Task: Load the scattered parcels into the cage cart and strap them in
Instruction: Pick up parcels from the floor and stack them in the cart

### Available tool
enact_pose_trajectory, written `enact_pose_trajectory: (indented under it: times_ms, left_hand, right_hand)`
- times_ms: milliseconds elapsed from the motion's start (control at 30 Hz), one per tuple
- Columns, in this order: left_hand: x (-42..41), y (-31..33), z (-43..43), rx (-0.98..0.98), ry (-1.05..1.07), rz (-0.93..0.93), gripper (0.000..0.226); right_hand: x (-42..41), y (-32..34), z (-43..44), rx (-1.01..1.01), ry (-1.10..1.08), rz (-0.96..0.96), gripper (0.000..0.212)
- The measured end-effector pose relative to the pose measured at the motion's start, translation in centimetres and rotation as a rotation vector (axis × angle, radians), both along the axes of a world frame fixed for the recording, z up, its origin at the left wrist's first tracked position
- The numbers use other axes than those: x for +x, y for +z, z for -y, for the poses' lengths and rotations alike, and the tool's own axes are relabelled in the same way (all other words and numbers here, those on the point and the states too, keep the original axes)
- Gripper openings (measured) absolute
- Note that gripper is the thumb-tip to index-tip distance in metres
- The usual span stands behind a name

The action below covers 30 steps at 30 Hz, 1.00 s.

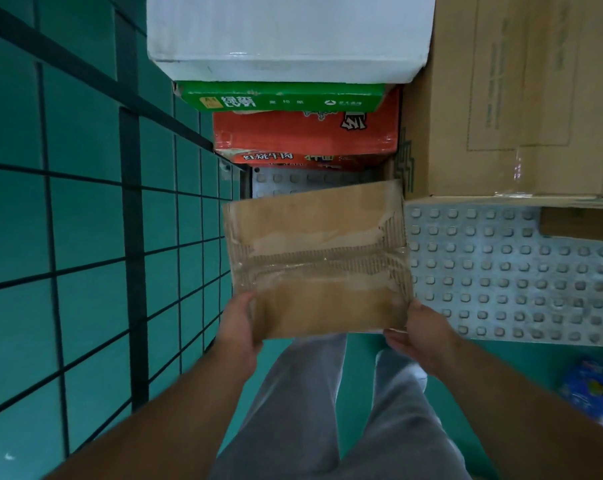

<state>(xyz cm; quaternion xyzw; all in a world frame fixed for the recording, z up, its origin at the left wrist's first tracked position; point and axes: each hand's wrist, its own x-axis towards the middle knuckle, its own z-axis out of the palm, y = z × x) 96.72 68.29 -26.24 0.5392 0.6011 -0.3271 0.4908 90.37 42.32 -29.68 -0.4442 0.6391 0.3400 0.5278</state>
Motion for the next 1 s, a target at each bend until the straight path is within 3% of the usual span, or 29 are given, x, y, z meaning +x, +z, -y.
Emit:
enact_pose_trajectory:
  times_ms: [100, 167, 367, 533, 667, 767, 867, 967, 1000]
  left_hand:
    - [3.5, -0.4, -1.6, 0.119, -0.141, 0.179, 0.044]
    - [5.7, -0.8, -2.7, 0.174, -0.297, 0.219, 0.068]
    - [6.8, -1.3, -2.5, 0.160, -0.524, 0.033, 0.103]
    - [6.1, -2.5, -2.3, 0.173, -0.536, -0.004, 0.111]
    - [7.9, -1.2, -2.1, 0.140, -0.481, -0.011, 0.093]
    - [8.1, 2.0, -2.3, 0.171, -0.737, -0.097, 0.078]
    - [7.5, 6.2, -1.7, 0.175, -1.084, -0.090, 0.069]
    - [6.7, 10.3, -0.4, 0.068, -1.323, -0.006, 0.018]
    - [6.2, 11.9, 0.3, 0.019, -1.379, 0.001, 0.012]
  right_hand:
    - [1.6, 0.4, -2.8, 0.095, 0.004, -0.001, 0.035]
    - [2.8, 0.0, -4.6, 0.124, 0.014, 0.044, 0.036]
    - [3.3, -0.1, -5.7, 0.050, 0.142, 0.092, 0.034]
    - [5.1, -0.8, -3.6, 0.030, 0.325, 0.207, 0.044]
    - [4.8, 0.9, -3.4, 0.060, 0.618, 0.101, 0.057]
    - [4.1, 4.7, -3.7, 0.030, 0.795, 0.134, 0.073]
    - [1.9, 9.7, -3.3, 0.077, 0.816, 0.182, 0.060]
    - [-1.2, 14.3, -1.8, 0.119, 0.729, 0.218, 0.042]
    - [-2.2, 15.9, -1.2, 0.106, 0.661, 0.235, 0.035]
